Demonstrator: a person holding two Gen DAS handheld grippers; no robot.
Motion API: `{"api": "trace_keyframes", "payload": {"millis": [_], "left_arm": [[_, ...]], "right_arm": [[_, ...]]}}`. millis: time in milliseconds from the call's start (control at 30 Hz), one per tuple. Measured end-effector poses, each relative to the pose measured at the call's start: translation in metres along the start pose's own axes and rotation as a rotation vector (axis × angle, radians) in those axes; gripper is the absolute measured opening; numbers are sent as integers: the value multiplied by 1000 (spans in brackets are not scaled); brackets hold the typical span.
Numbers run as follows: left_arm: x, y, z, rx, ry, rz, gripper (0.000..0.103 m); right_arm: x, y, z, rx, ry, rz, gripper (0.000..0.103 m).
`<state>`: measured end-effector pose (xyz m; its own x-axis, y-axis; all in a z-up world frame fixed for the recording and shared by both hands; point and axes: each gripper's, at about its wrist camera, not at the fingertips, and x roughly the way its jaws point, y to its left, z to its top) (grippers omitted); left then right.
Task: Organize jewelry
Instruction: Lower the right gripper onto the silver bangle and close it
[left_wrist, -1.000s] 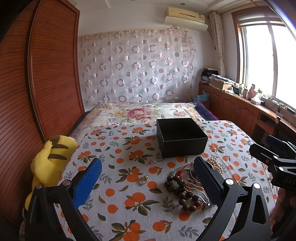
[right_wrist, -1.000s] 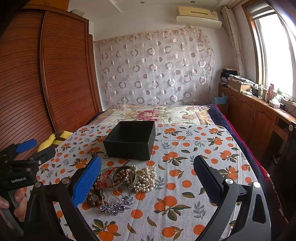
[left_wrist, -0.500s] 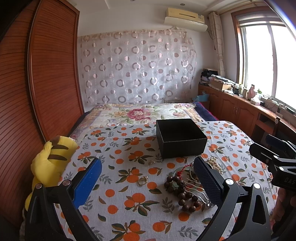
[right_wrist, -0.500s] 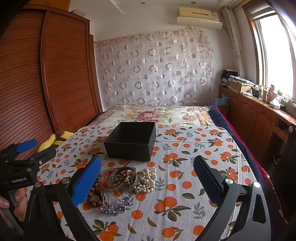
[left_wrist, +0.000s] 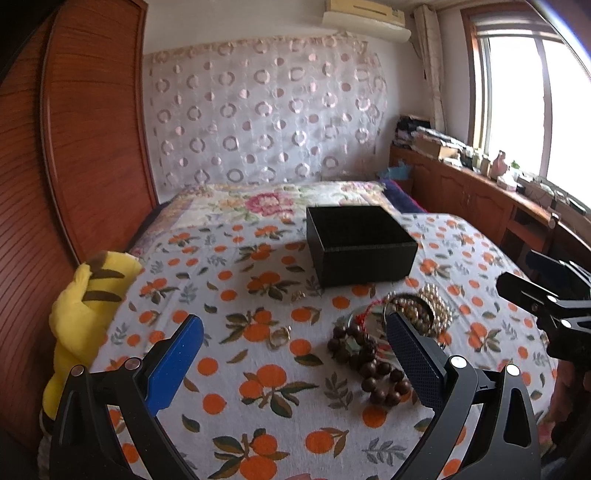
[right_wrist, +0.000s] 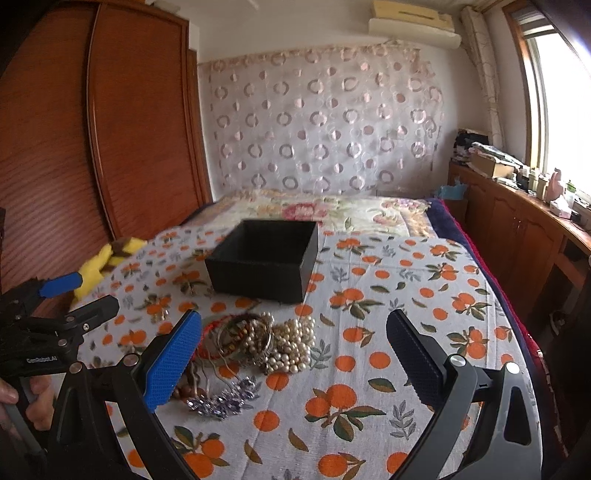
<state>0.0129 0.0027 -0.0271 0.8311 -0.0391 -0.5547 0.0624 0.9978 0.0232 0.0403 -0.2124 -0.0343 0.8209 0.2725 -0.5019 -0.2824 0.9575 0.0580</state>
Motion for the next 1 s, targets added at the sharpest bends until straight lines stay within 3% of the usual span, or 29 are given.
{"api": "trace_keyframes", "payload": {"millis": [67, 300, 600, 733, 1000], "left_arm": [[6, 0, -3, 7, 20, -7, 96], [23, -2, -15, 18, 80, -33, 96], [39, -3, -27, 28, 145, -60, 96], [44, -2, -30, 27, 167, -73, 96], [48, -4, -34, 34, 195, -88, 96]], "right_arm": [[7, 0, -3, -13, 20, 11, 99], [43, 4, -10, -69, 135, 98, 67], [78, 11, -3, -121, 218, 176, 30], [95, 14, 4, -146, 254, 195, 21], [121, 11, 2, -142, 346, 238, 14]]}}
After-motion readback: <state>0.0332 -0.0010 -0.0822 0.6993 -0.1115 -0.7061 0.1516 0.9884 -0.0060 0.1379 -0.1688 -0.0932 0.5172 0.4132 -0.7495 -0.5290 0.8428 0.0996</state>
